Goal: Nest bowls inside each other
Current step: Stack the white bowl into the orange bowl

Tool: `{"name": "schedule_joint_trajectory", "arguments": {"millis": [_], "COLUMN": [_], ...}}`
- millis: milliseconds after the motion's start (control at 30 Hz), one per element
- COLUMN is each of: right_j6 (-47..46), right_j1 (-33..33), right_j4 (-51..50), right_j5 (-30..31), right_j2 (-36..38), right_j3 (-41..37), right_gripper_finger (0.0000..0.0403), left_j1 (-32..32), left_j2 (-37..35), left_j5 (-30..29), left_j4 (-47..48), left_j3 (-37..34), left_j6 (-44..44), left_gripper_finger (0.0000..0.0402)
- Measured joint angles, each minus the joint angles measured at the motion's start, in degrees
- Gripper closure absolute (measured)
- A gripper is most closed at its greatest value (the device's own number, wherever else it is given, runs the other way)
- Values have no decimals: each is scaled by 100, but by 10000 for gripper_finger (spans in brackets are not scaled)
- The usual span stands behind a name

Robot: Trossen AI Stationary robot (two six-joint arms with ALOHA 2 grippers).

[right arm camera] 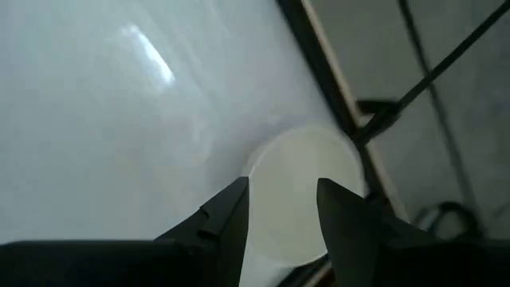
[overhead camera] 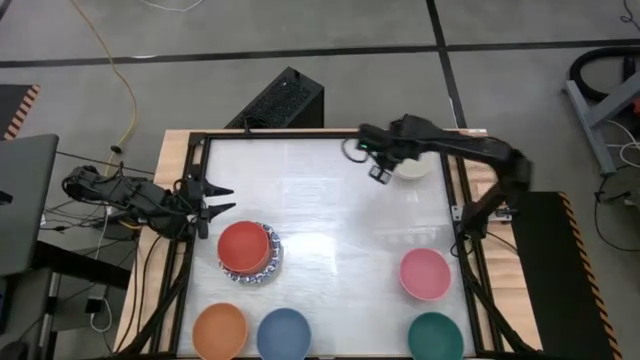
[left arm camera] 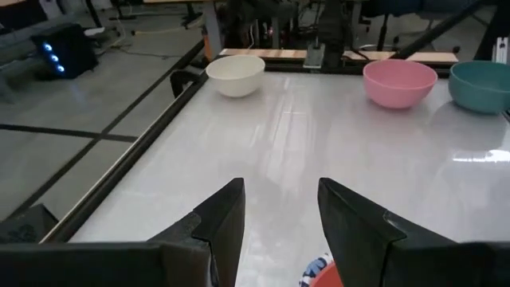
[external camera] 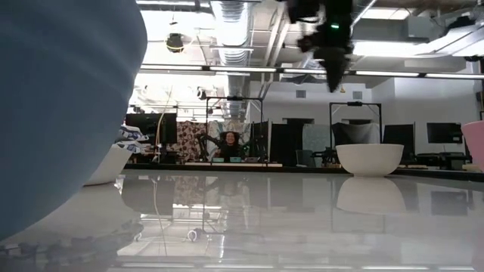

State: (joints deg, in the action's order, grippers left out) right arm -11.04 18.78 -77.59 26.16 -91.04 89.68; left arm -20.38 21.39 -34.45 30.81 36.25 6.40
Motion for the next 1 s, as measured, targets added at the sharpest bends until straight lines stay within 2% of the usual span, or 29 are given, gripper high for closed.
{"name": "schedule_joint_trajectory", "arguments": {"millis": [167, 267, 367, 833, 933, 1000], "right_j6": [-510, -659, -665, -213, -116, -110], "right_j1": [293, 477, 638, 1247, 1293, 1282], "right_j4": [1265, 1796, 2125, 2599, 2683, 2787], "right_j5": [-188, -185, -186, -531, -532, -530], "right_j2": [1014, 1258, 1180, 4, -257, -370], "right_j3": [-1823, -2491, -2862, -2969, -2970, -2973], "right_gripper_finger": [233, 231, 227, 175, 176, 191], "left_j1": [9, 9, 9, 11, 11, 11], "left_j2": [-2, 0, 0, 0, 0, 0], "left_j5": [19, 23, 15, -29, -34, -45], "left_j4": [-148, -199, -207, -184, -184, -183], "left_j3": [0, 0, 0, 0, 0, 0], "left_j6": [-6, 36, 165, 416, 410, 399], "left_gripper_finger": [251, 251, 251, 251, 251, 251]}}
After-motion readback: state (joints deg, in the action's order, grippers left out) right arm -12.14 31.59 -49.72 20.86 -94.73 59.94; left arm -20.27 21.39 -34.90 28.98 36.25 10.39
